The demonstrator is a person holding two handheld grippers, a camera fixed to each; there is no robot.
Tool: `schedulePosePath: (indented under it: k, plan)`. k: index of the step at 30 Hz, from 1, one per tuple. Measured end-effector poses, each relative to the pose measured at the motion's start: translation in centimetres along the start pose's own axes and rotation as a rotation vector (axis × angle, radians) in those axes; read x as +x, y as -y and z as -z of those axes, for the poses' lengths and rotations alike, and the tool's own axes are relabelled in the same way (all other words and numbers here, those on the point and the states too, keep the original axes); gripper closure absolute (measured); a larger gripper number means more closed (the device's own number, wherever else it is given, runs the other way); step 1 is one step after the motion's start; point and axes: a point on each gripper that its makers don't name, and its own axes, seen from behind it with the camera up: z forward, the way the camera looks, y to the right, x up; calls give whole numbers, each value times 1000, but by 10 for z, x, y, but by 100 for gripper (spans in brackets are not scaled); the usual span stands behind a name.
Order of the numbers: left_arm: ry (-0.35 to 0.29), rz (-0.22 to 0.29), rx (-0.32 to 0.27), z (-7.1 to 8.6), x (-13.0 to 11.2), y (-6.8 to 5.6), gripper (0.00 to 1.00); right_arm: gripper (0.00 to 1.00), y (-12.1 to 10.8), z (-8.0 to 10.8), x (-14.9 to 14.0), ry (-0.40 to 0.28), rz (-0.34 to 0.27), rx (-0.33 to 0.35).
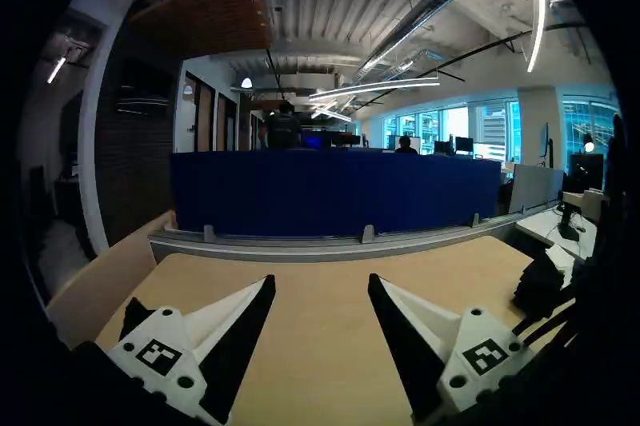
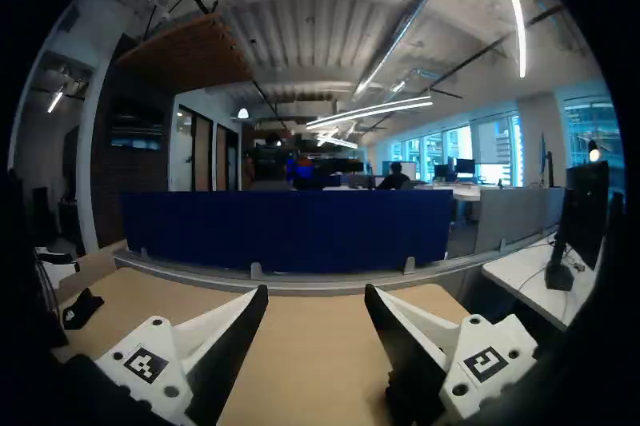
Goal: Fold towel
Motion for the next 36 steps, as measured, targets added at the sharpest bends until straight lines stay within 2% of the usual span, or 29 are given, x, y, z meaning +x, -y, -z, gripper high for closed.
schedulePosePath:
  k: [8,14,20,30,36]
  plan:
    - [-47,-1,7,-2,-3,2,15,6,14,-4,-15,34,1,10]
    - [-63,-18,31,-3,-16,11,14,7,21,-4,-29,49,5,10]
    - [-74,-28,52,-5,-38,16,15,7,24,-3,-42,60,0,9]
    - [-105,-82,84,-7,-79,25,15,6,28,-7,-52,49,18,23]
    - [-125,-79,105,-6,-100,35,15,6,31,-9,-62,43,38,18]
